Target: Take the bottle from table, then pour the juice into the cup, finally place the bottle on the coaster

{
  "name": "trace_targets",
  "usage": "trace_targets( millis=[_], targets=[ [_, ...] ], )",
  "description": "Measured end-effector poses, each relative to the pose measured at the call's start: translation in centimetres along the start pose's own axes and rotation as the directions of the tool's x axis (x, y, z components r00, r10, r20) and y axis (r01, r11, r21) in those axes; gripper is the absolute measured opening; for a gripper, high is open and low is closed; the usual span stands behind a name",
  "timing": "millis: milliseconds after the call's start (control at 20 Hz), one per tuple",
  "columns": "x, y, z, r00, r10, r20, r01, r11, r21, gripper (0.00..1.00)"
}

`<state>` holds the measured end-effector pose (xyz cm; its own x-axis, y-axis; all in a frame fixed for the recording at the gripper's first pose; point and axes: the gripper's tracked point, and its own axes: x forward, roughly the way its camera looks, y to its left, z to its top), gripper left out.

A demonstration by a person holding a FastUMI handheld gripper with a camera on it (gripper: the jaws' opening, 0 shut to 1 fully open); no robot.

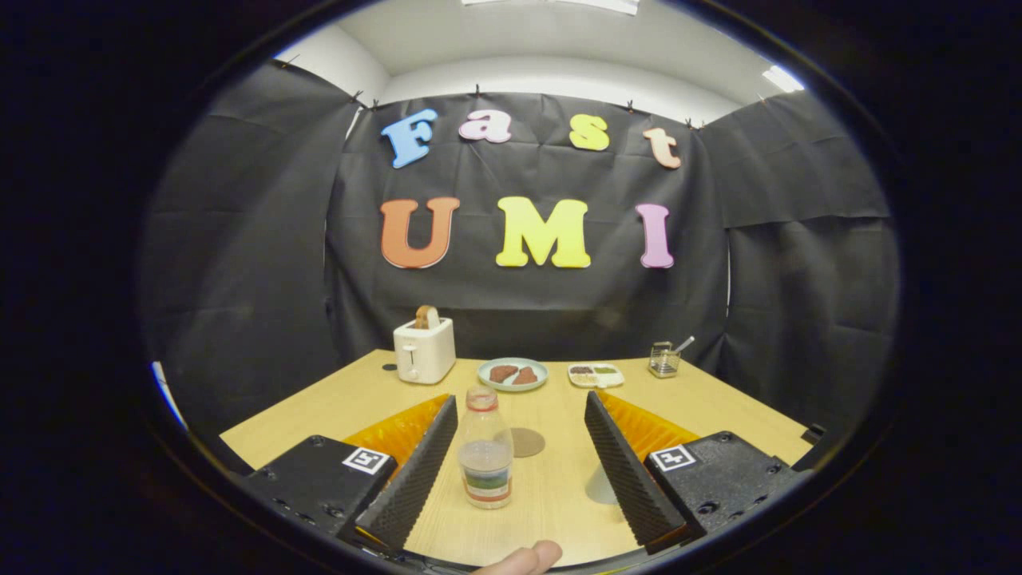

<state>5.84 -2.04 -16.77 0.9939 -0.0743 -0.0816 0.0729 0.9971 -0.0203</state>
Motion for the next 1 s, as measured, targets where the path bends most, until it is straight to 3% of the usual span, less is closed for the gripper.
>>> trace_targets(
  millis=[350, 750, 950, 1000],
  targets=[
    [3.2, 1.0, -6.4, 0.999, -0.001, -0.053, 0.002, 1.0, 0.008, 1.0],
    [6.8, 3.5, -10.0, 0.998, 0.014, -0.054, -0.013, 1.0, 0.011, 1.0],
    [9.3, 3.5, -11.9, 0.995, -0.015, -0.096, 0.015, 1.0, -0.002, 1.0],
    [9.9, 3.3, -12.2, 0.994, -0.024, -0.102, 0.024, 1.0, -0.002, 0.96]
  ],
)
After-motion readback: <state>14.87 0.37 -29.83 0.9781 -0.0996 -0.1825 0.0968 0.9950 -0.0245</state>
